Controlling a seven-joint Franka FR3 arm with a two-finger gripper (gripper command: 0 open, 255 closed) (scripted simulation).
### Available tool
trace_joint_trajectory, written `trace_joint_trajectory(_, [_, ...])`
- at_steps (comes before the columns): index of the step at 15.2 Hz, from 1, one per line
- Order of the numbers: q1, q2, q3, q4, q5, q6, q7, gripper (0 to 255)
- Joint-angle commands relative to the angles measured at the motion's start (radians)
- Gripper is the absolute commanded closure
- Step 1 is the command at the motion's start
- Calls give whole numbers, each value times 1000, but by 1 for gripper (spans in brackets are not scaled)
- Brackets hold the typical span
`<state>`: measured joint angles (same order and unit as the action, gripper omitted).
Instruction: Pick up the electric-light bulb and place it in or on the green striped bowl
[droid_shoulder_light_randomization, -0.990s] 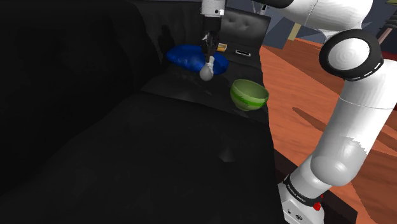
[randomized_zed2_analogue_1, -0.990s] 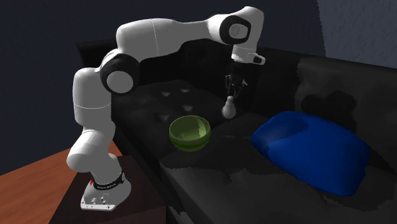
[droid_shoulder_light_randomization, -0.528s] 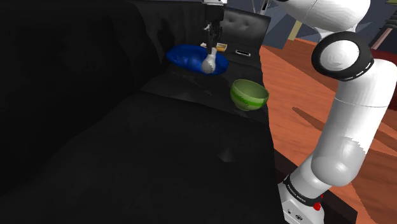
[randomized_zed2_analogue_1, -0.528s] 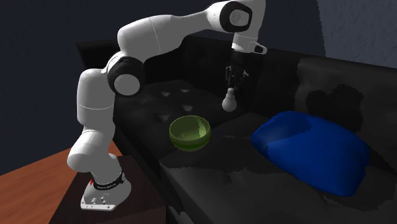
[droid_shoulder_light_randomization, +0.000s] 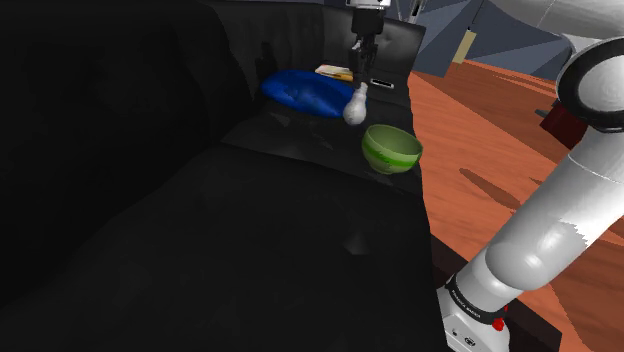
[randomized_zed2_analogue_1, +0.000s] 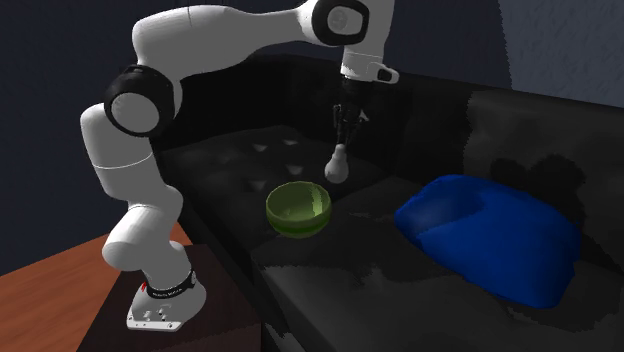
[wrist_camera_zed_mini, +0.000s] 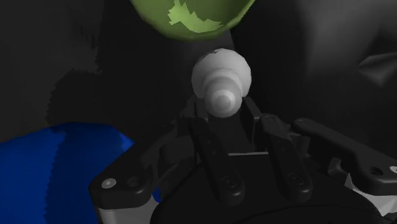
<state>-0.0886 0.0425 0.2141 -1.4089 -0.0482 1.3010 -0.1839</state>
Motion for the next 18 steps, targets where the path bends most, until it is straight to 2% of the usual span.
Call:
trace_joint_trajectory(1, [-18,-89,-14,-101,14,15,-30,255])
trace_joint_trajectory(6, [-45,-285,-59,-302,31,26,-104,255])
trace_joint_trajectory(11, [-61,-461,-110,-457,26,8,-178,255])
trace_joint_trajectory(15, [-61,-499,-118,-530,25,44,-187,255])
trace_joint_trajectory(16, [-61,-490,-116,-508,26,31,-183,255])
trace_joint_trajectory(17, [-61,-490,-116,-508,26,31,-183,0])
trace_joint_trajectory(18, [-77,-494,-113,-544,44,51,-110,0])
